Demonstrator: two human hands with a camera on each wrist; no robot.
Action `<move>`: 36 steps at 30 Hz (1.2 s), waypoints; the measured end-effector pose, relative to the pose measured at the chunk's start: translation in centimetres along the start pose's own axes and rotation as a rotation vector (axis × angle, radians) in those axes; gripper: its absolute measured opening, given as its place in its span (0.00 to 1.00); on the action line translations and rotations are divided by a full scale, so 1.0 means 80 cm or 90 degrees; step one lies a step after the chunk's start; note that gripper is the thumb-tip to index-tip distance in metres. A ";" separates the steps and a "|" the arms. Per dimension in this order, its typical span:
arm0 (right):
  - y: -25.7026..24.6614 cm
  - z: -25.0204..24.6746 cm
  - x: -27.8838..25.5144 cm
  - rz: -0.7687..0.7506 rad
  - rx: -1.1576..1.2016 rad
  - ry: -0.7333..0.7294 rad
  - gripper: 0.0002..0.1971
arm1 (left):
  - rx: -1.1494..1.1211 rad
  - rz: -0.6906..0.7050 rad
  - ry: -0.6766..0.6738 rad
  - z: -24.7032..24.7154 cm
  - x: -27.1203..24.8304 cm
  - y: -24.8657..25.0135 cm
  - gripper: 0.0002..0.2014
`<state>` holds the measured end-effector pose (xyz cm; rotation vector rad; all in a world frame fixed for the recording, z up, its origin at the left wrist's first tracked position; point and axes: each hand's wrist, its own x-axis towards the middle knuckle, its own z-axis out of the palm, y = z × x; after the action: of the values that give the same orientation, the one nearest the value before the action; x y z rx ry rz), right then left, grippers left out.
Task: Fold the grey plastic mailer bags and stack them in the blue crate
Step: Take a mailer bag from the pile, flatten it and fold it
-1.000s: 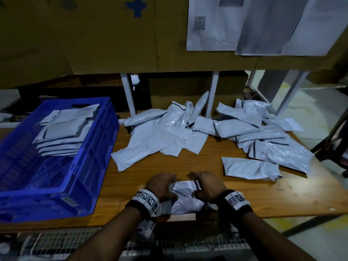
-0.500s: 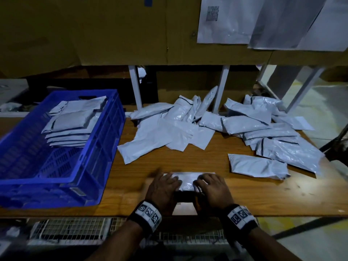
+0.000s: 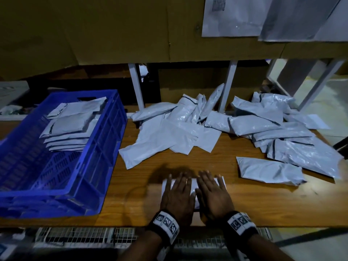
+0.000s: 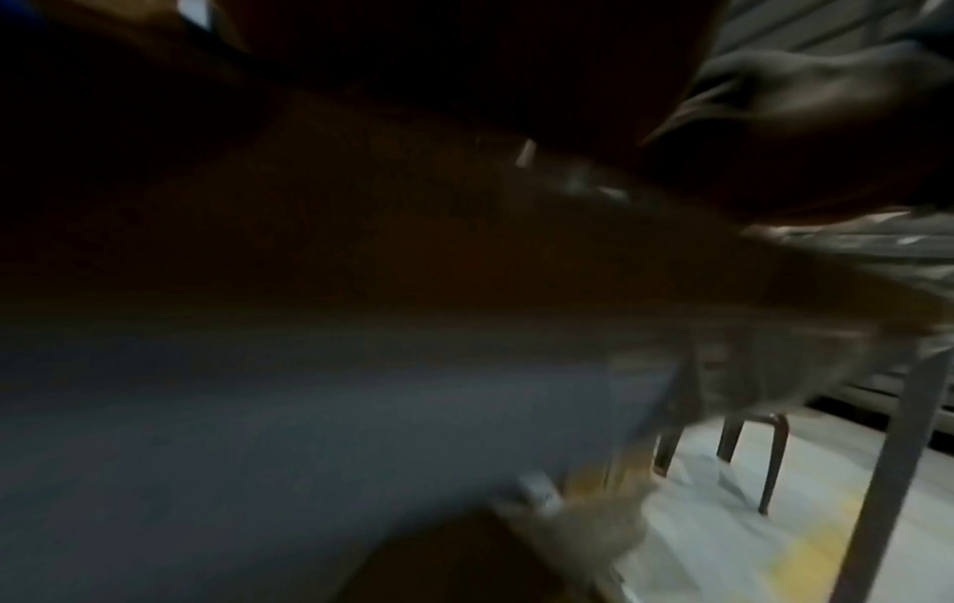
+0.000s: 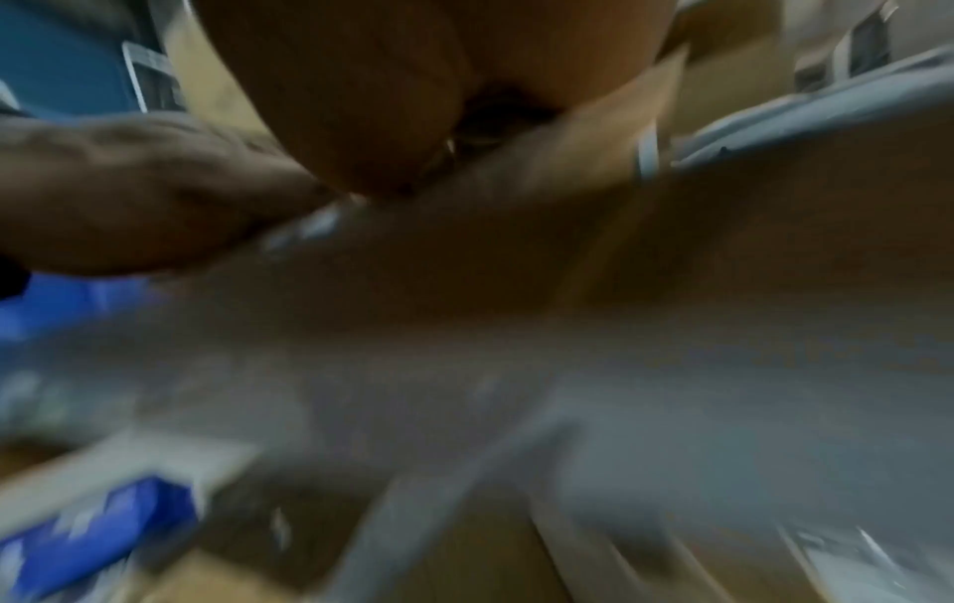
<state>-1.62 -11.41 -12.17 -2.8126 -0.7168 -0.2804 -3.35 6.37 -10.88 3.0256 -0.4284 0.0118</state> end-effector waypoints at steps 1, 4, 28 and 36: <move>0.001 0.006 -0.004 0.005 0.005 -0.002 0.28 | 0.000 -0.006 -0.011 0.008 -0.001 -0.002 0.35; 0.005 0.017 -0.014 0.001 0.006 -0.019 0.29 | 0.002 0.007 -0.034 0.019 -0.005 -0.006 0.33; 0.000 0.009 -0.006 0.055 0.071 -0.075 0.30 | -0.030 -0.013 -0.062 0.020 0.002 -0.003 0.32; -0.002 0.010 -0.007 0.046 0.023 -0.080 0.29 | -0.009 -0.011 -0.047 0.018 0.001 0.001 0.32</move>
<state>-2.07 -11.32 -13.07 -2.8337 -0.6382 -0.0771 -3.32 6.15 -12.28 3.0229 -0.4064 -0.1035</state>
